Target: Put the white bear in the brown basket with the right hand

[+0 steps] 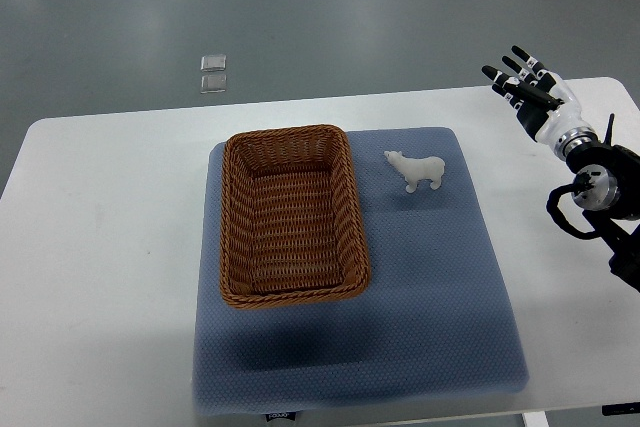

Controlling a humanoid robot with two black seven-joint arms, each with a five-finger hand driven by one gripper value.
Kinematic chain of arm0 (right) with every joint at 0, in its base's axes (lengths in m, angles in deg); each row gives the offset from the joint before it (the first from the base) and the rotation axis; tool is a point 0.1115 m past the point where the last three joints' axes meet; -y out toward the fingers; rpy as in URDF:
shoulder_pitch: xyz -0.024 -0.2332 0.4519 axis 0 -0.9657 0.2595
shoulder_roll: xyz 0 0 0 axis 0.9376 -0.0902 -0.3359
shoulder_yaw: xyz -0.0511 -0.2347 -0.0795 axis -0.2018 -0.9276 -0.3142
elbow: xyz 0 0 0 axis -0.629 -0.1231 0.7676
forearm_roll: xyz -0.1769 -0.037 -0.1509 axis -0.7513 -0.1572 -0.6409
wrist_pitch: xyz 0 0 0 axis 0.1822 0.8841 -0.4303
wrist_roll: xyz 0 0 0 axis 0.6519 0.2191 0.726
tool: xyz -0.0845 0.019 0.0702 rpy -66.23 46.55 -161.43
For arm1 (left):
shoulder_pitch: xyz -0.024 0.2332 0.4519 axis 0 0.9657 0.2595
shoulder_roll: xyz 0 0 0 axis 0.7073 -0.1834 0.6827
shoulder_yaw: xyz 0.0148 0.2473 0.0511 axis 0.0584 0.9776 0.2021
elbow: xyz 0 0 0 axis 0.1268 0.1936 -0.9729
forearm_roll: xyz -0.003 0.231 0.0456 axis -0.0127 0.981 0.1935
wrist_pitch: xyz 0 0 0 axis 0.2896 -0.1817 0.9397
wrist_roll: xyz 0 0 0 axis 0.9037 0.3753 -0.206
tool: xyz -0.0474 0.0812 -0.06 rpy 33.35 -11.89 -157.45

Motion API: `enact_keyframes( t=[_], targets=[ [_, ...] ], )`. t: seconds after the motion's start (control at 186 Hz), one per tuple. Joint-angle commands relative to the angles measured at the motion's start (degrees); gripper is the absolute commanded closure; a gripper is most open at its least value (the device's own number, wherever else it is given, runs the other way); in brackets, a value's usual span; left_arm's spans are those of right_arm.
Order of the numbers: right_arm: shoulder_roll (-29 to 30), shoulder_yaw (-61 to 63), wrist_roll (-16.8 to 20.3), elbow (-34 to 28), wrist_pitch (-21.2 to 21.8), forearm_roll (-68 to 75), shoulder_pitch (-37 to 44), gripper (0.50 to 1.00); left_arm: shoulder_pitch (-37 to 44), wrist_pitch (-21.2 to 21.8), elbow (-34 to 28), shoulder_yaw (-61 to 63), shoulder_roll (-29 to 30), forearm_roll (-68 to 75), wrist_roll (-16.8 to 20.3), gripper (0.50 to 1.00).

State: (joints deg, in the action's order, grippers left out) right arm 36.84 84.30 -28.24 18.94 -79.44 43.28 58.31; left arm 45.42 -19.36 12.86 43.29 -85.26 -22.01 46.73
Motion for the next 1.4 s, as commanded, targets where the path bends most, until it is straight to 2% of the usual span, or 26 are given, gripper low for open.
enact_keyframes(
  t=[0.0, 1.394],
  targets=[
    [0.10, 0.00, 0.00, 0.00, -0.06, 0.00, 0.01, 0.568, 0.18, 0.00, -0.14, -0.10, 0.00, 0.00, 0.00, 0.500],
    [0.71, -1.14, -0.08, -0.53, 1.00, -0.88, 0.27, 0.568, 0.27, 0.00, -0.05, -0.02, 0.00, -0.09, 0.00, 0.500]
  ],
)
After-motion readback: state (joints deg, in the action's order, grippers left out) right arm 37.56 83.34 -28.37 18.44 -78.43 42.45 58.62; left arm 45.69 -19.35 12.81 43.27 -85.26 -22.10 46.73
